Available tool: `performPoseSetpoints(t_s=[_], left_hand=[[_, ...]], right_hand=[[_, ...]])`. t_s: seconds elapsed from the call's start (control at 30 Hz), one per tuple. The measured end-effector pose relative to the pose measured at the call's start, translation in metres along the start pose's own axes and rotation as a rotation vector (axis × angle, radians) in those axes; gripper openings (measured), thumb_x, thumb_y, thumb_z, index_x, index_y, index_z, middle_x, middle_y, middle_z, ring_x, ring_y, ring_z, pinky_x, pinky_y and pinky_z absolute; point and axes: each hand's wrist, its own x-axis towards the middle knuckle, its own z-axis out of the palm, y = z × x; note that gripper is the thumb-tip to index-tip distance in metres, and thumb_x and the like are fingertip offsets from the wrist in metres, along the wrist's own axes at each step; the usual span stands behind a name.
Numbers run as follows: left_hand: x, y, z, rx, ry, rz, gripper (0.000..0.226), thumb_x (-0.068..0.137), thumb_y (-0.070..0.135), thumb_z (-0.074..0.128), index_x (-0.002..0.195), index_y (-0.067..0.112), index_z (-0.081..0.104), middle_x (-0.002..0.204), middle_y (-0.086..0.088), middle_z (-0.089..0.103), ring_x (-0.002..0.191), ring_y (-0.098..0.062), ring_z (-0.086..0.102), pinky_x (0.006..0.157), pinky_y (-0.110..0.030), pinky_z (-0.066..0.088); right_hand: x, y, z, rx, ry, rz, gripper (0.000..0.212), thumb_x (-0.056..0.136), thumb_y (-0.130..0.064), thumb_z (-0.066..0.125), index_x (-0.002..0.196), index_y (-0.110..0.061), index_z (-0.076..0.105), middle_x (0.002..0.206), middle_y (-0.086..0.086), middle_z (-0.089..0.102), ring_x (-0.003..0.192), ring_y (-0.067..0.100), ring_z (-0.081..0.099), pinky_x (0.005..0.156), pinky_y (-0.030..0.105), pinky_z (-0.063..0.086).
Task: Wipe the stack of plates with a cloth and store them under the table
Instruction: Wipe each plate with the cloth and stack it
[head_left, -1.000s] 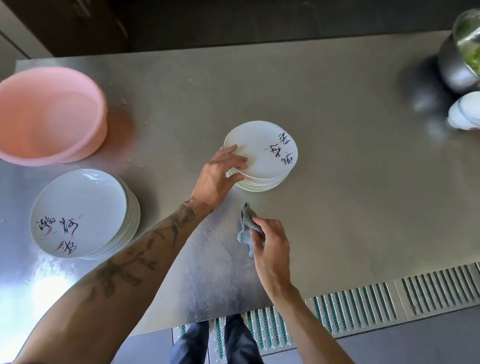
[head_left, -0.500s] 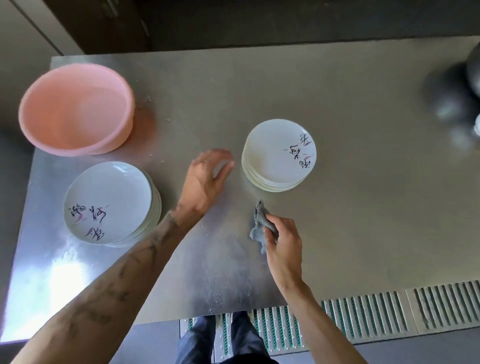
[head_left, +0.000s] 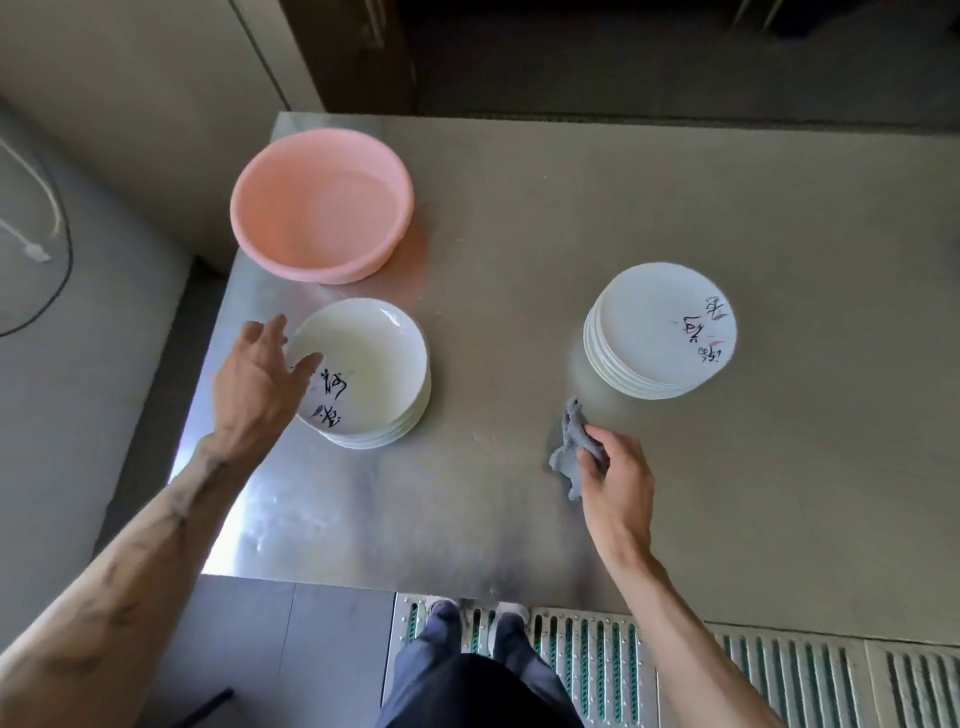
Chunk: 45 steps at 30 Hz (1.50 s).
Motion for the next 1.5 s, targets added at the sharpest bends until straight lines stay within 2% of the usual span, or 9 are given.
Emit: performPoseSetpoints(t_s=[0.33,0.57,0.7,0.8,0.9,1.2,1.37,1.43,1.5], left_hand=[[0.0,-0.004,0.013,-0.265,-0.012,-0.164,0.053,0.08,0.014,0.086,0.126,0.006,0.06,0.12,-0.015,0.052,0.098,-0.032,0.059,0.082,-0.043,0.053],[0.02,-0.006,0.003,-0.384,-0.111,-0.395,0.045,0.077,0.012,0.09,0.113,0.003,0.063,0.113,-0.017,0.065,0.099,-0.032,0.06,0.082,-0.044,0.056],[0.015,-0.014,0.001,-0.469,-0.145,-0.479,0.03,0.082,0.013,0.086,0.105,0.004,0.069,0.108,-0.016,0.072,0.087,-0.027,0.062,0.071,-0.035,0.051],[0.008,-0.016,-0.006,-0.532,-0.144,-0.493,0.021,0.085,0.009,0.082,0.1,0.006,0.068,0.103,-0.018,0.073,0.078,-0.024,0.065,0.059,-0.027,0.047],[0.0,-0.004,-0.02,-0.622,-0.096,-0.473,0.021,0.087,0.006,0.079,0.104,0.004,0.066,0.103,-0.02,0.073,0.092,-0.035,0.069,0.062,-0.03,0.052],[-0.057,0.092,0.005,-0.581,-0.248,-0.112,0.019,0.081,0.008,0.079,0.09,0.015,0.064,0.083,-0.001,0.074,0.071,-0.018,0.07,0.062,-0.029,0.054],[-0.105,0.121,0.084,-0.591,-0.31,-0.17,0.017,0.082,0.008,0.075,0.09,0.015,0.062,0.078,0.006,0.068,0.067,-0.015,0.065,0.058,-0.022,0.049],[-0.114,0.122,0.106,-0.626,-0.332,-0.233,0.016,0.083,0.007,0.073,0.09,0.015,0.061,0.083,0.001,0.07,0.067,-0.016,0.067,0.06,-0.029,0.054],[-0.117,0.12,0.12,-0.644,-0.323,-0.248,0.019,0.084,0.007,0.073,0.088,0.018,0.058,0.082,0.001,0.071,0.056,-0.002,0.065,0.052,-0.02,0.051]], right_hand=[[-0.011,-0.008,-0.009,-0.072,0.008,-0.05,0.027,0.092,0.0,0.065,0.116,-0.012,0.072,0.102,0.001,0.06,0.091,0.017,0.06,0.083,0.015,0.037],[-0.017,-0.014,-0.008,-0.072,-0.005,-0.037,0.029,0.092,0.0,0.065,0.118,-0.011,0.072,0.104,0.003,0.061,0.094,0.019,0.06,0.083,0.014,0.037],[-0.02,-0.016,-0.007,-0.065,-0.014,-0.033,0.026,0.093,-0.001,0.064,0.116,-0.013,0.072,0.102,-0.001,0.059,0.093,0.018,0.061,0.083,0.018,0.039],[-0.022,-0.015,-0.008,-0.067,-0.01,-0.047,0.026,0.093,-0.001,0.065,0.114,-0.013,0.072,0.1,-0.004,0.058,0.092,0.017,0.061,0.083,0.017,0.039],[-0.022,-0.015,-0.01,-0.07,-0.011,-0.048,0.027,0.092,0.0,0.065,0.115,-0.013,0.072,0.101,-0.003,0.059,0.094,0.019,0.061,0.085,0.019,0.04],[-0.016,-0.021,-0.039,-0.025,0.099,-0.095,0.031,0.092,-0.001,0.068,0.121,-0.013,0.07,0.106,-0.004,0.06,0.093,0.012,0.062,0.087,0.021,0.047],[-0.018,-0.014,-0.044,-0.021,0.087,-0.117,0.03,0.093,-0.001,0.067,0.121,-0.011,0.069,0.106,-0.003,0.06,0.093,0.013,0.062,0.082,0.005,0.041],[-0.019,-0.009,-0.036,-0.033,0.043,-0.121,0.029,0.093,-0.001,0.067,0.119,-0.013,0.07,0.104,-0.007,0.058,0.094,0.013,0.061,0.082,0.007,0.04],[-0.019,-0.004,-0.023,-0.055,-0.017,-0.121,0.027,0.094,-0.002,0.066,0.117,-0.015,0.071,0.104,-0.006,0.059,0.095,0.014,0.061,0.083,0.011,0.04]])
